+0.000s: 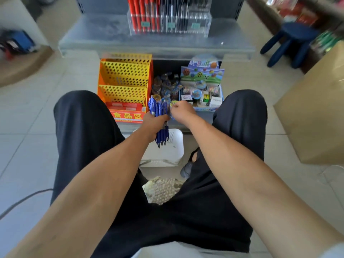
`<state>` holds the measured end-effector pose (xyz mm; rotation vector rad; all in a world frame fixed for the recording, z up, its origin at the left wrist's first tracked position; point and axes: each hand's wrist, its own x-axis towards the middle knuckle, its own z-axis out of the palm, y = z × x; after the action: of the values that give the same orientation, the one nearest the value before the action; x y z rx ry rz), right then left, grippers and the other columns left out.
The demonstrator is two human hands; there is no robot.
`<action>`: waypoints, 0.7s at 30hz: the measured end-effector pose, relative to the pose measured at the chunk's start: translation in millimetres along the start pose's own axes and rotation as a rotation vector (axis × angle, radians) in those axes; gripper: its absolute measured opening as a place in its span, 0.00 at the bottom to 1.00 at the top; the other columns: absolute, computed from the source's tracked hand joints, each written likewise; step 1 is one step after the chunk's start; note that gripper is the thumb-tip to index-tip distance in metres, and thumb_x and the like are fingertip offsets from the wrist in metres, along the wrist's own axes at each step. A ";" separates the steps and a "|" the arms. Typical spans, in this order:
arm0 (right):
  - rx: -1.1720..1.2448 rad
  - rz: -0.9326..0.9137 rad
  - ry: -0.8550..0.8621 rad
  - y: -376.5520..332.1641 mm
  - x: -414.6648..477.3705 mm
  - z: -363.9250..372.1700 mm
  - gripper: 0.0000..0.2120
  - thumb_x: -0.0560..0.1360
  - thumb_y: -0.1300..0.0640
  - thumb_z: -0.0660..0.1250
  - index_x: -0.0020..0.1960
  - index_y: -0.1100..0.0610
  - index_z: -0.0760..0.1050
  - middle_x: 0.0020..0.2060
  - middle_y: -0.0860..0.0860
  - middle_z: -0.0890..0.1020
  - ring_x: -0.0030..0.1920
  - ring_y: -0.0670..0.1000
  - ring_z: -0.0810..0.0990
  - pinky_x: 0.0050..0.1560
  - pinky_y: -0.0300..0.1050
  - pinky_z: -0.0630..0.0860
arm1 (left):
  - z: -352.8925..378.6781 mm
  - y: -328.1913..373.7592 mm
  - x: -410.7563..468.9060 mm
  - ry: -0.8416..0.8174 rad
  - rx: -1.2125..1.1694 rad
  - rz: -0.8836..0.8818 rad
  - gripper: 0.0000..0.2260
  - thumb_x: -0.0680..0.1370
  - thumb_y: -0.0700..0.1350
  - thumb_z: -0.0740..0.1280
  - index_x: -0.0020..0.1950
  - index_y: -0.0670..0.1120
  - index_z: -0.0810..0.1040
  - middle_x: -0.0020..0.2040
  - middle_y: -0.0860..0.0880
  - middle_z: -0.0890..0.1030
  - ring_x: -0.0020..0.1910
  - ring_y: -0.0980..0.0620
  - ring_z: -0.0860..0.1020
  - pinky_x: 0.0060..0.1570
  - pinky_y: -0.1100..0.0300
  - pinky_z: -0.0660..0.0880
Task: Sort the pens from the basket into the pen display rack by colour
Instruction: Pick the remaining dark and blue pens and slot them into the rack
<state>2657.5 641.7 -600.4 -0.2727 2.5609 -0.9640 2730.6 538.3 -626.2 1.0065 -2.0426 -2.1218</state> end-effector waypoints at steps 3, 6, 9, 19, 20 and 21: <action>0.060 -0.039 0.040 -4.0 -16.0 -12.0 0.18 0.81 0.61 0.57 0.32 0.57 0.65 0.28 0.55 0.67 0.29 0.54 0.64 0.31 0.47 0.59 | 3.9 6.0 -10.5 0.004 -0.007 0.035 0.09 0.74 0.34 0.72 0.49 0.46 0.76 0.42 0.44 0.78 0.42 0.45 0.77 0.48 0.49 0.78; 0.124 -0.089 0.063 -6.7 -26.1 -21.2 0.15 0.81 0.58 0.57 0.53 0.65 0.81 0.47 0.64 0.83 0.45 0.62 0.81 0.46 0.54 0.79 | 2.3 14.6 -19.4 0.017 -0.029 0.065 0.15 0.74 0.36 0.74 0.58 0.41 0.76 0.44 0.43 0.79 0.41 0.47 0.78 0.41 0.54 0.78; 0.206 -0.163 0.061 -11.2 -36.3 -29.6 0.14 0.82 0.55 0.59 0.59 0.57 0.81 0.52 0.53 0.84 0.53 0.53 0.82 0.52 0.49 0.78 | 0.4 25.6 -29.6 0.003 -0.045 0.102 0.17 0.74 0.37 0.75 0.61 0.41 0.76 0.45 0.44 0.79 0.40 0.48 0.79 0.36 0.57 0.76; 0.517 -0.273 0.102 -30.1 -38.4 -43.7 0.11 0.79 0.56 0.67 0.61 0.54 0.79 0.51 0.49 0.84 0.52 0.49 0.84 0.52 0.46 0.83 | -4.8 75.4 -38.2 -0.033 0.030 0.280 0.11 0.72 0.36 0.76 0.51 0.44 0.79 0.40 0.46 0.82 0.37 0.50 0.81 0.31 0.59 0.78; 0.550 -0.267 0.097 -32.3 -36.2 -45.0 0.10 0.79 0.56 0.68 0.60 0.53 0.79 0.51 0.49 0.84 0.52 0.49 0.84 0.54 0.48 0.83 | -6.0 79.9 -36.1 -0.029 0.052 0.294 0.11 0.72 0.36 0.76 0.49 0.46 0.79 0.40 0.47 0.82 0.37 0.50 0.81 0.33 0.58 0.79; 0.571 -0.260 0.094 -34.8 -33.1 -47.5 0.10 0.79 0.56 0.68 0.60 0.53 0.79 0.52 0.50 0.84 0.52 0.50 0.84 0.54 0.50 0.84 | -6.9 84.6 -31.2 -0.030 0.066 0.304 0.11 0.72 0.36 0.76 0.48 0.47 0.78 0.40 0.46 0.82 0.38 0.49 0.82 0.36 0.56 0.80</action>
<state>2669.0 654.2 -535.0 -0.4041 2.2360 -1.7834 2724.2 534.4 -536.1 0.6229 -2.1311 -1.9383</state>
